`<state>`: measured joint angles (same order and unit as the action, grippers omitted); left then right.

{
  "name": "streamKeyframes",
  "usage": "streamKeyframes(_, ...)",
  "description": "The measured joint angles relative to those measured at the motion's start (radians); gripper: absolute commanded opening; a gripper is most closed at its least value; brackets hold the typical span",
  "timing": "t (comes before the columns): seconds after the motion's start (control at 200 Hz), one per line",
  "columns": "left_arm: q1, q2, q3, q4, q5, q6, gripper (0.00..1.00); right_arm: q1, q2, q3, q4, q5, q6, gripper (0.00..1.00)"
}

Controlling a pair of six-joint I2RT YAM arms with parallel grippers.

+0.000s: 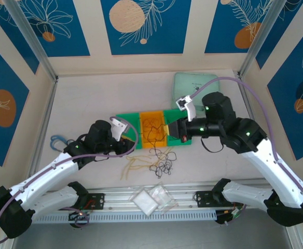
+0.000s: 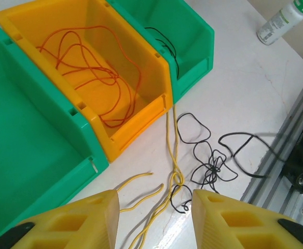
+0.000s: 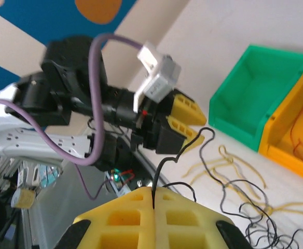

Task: Untangle the cables

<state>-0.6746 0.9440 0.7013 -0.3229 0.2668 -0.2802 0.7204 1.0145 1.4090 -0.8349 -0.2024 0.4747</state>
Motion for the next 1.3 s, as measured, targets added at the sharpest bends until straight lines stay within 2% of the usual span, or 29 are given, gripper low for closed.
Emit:
streamKeyframes(0.25, 0.0, -0.021, 0.0, -0.044, -0.032, 0.0, 0.41, -0.103, 0.039, 0.098, -0.035, 0.015, -0.074, 0.0)
streamKeyframes(0.48, 0.0, -0.039, 0.0, -0.064, -0.051, 0.0, 0.42, -0.231, 0.142, 0.102, -0.049, 0.009, -0.133, 0.0)
streamKeyframes(0.74, 0.0, -0.04, 0.0, -0.08, -0.066, 0.0, 0.42, -0.374, 0.182, 0.102, -0.018, -0.05, -0.162, 0.0)
streamKeyframes(1.301, 0.0, 0.013, 0.001, -0.082, -0.085, 0.009, 0.42, -0.539, 0.313, 0.043, 0.108, -0.165, -0.179, 0.0)
